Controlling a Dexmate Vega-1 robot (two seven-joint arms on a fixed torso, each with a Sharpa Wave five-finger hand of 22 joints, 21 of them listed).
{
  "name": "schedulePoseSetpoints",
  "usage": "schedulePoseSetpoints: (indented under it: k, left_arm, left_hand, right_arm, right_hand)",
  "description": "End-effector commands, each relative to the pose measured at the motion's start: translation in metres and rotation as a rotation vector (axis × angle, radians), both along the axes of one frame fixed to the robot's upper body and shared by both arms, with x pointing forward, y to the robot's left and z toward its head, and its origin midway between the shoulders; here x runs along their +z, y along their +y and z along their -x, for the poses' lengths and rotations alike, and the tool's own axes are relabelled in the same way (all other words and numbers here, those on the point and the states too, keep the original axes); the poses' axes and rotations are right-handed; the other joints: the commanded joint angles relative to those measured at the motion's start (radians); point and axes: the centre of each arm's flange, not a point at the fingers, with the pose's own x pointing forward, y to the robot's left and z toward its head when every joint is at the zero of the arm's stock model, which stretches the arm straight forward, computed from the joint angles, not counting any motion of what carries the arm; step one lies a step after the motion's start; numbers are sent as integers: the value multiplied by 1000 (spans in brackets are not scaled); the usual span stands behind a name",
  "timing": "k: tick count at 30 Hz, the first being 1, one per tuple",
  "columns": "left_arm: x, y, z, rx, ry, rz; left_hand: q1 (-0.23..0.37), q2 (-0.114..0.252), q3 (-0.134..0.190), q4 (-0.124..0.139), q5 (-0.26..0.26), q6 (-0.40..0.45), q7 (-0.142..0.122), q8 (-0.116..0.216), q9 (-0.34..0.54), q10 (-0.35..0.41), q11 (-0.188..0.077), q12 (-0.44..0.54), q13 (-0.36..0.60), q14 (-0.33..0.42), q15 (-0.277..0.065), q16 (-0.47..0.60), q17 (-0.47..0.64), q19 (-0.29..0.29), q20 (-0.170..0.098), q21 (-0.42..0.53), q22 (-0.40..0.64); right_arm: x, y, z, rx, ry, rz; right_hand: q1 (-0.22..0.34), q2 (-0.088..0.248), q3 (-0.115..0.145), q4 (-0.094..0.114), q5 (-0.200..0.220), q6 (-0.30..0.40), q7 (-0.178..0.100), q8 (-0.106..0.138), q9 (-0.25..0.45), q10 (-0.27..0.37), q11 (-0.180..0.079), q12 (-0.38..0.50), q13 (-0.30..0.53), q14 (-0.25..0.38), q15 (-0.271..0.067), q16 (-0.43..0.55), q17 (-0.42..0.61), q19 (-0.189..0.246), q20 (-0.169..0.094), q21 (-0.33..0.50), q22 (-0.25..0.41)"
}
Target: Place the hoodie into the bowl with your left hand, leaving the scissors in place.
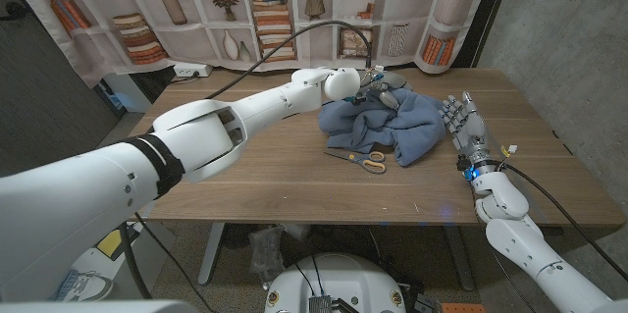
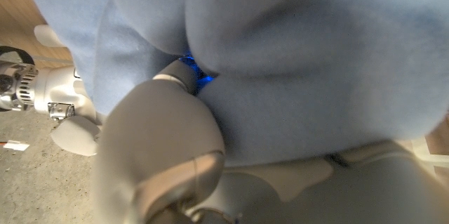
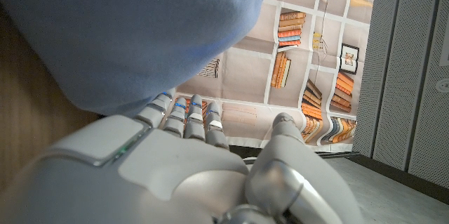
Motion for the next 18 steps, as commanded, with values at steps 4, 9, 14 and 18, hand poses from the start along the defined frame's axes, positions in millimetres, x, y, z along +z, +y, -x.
schedulePoseSetpoints:
  k: [4,9,14,18]
  left_arm:
    - [1,3,-1,5,-14,3]
    - [2,4,-2,6,-16,5]
    - [3,7,-4,7,-13,10]
    - [3,9,-5,7,-14,15]
  left_hand:
    - [-18,-19,-16,1,18,-29,-11,-32,1,-50,16,7,-17,-73,-39,1,-28,-59,47,-42,3]
    - [-28,-25,-24,2,24,-62,-10,-56,2,-86,23,4,-27,-110,-34,1,-46,-84,58,-64,3]
    - [-46,-31,-36,7,33,-130,-13,-97,3,-124,31,6,-41,-152,-26,3,-69,-103,66,-88,4]
    - [-72,-42,-53,16,39,-163,-13,-120,4,-154,41,5,-49,-182,-17,3,-84,-116,70,-105,3]
  right_arm:
    - [1,0,0,1,4,1]
    - [2,0,-1,0,4,1]
    - [2,1,-2,1,5,0]
    - [2,2,-3,3,5,7]
  right_hand:
    - [4,3,1,-6,-4,4,-9,0,5,7,0,0,5,4,3,1,3,1,4,1,5]
    - [4,3,1,-6,-4,4,-10,0,5,7,0,0,5,4,2,1,3,2,5,1,5]
    - [4,3,1,-6,-4,4,-9,0,5,7,-1,0,6,3,1,1,3,2,6,1,5]
    - [4,3,1,-6,-4,4,-9,0,5,7,-1,0,6,3,2,1,3,2,6,1,5]
